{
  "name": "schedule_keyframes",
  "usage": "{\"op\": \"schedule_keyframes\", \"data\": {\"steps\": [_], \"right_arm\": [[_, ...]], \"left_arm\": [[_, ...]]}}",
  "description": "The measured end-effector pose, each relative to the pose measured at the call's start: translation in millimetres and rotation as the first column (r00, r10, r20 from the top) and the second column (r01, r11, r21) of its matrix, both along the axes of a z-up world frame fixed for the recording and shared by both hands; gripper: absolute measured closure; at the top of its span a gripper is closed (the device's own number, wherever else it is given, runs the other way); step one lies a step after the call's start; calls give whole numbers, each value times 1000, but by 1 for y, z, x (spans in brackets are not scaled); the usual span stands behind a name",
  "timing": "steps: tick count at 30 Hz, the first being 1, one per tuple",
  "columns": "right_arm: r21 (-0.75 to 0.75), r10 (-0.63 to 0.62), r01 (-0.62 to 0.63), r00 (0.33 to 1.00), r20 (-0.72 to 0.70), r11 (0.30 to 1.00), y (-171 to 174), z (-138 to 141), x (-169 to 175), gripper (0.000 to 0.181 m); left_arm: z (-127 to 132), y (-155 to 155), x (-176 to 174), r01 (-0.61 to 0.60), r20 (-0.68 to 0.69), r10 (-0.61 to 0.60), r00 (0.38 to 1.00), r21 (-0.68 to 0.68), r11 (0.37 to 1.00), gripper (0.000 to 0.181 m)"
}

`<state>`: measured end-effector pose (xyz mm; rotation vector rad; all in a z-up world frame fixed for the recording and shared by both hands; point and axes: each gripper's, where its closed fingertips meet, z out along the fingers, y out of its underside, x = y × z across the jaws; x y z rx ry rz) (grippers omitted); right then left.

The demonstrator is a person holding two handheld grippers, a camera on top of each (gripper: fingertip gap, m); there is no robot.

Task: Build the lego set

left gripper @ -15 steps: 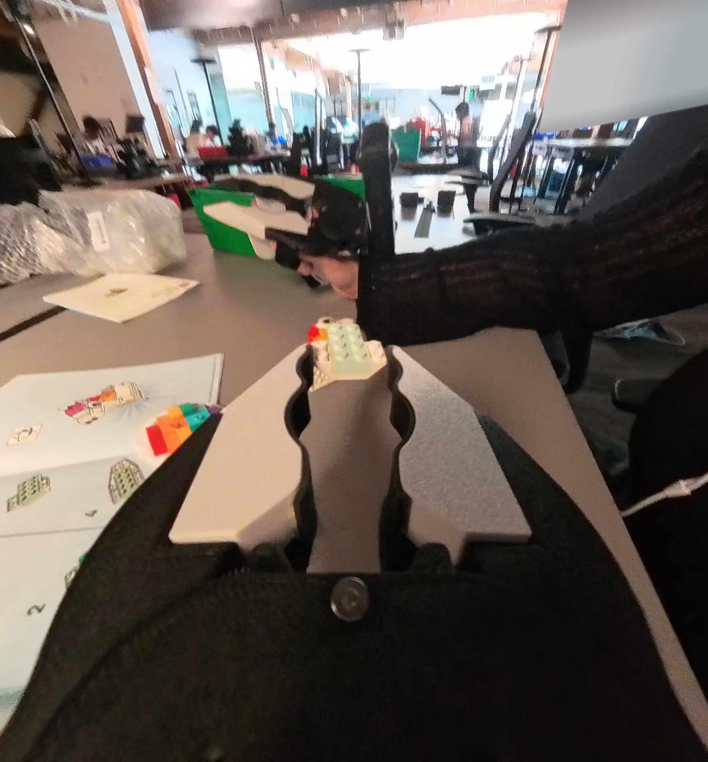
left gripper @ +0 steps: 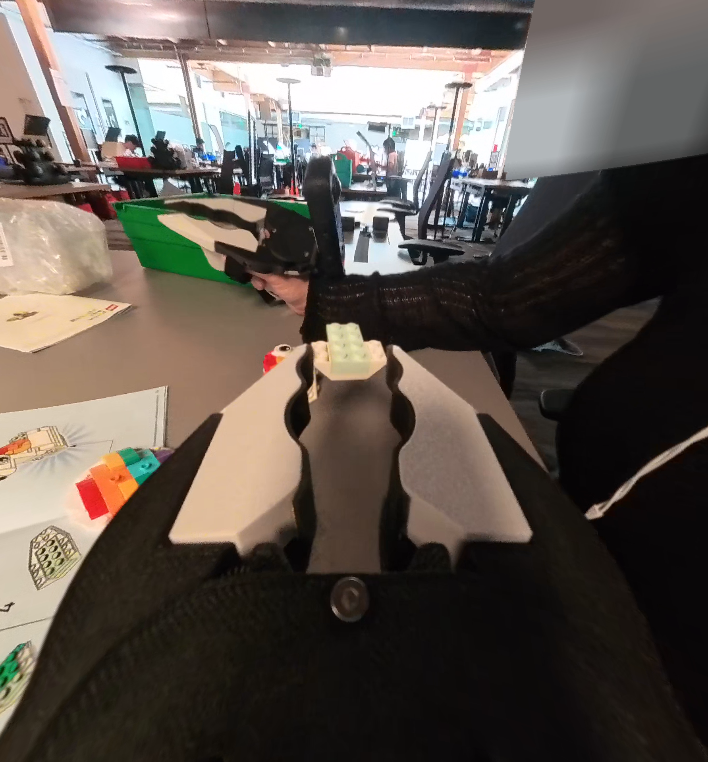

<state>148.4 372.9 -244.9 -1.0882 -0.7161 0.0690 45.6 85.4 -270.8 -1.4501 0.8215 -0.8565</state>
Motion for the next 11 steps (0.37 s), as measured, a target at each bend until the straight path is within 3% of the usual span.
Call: {"op": "schedule_keyframes", "data": {"steps": [7, 11], "right_arm": [[-6, -7, 7, 999, 49, 1000, 4, -7, -6, 174], [-7, -3, 3, 998, 61, 1000, 6, -9, -9, 175]], "left_arm": [[-48, 11, -4, -55, -235, 9, 972, -192, 980, 147], [-69, 15, -18, -124, -386, 35, 922, -206, 971, 147]]}}
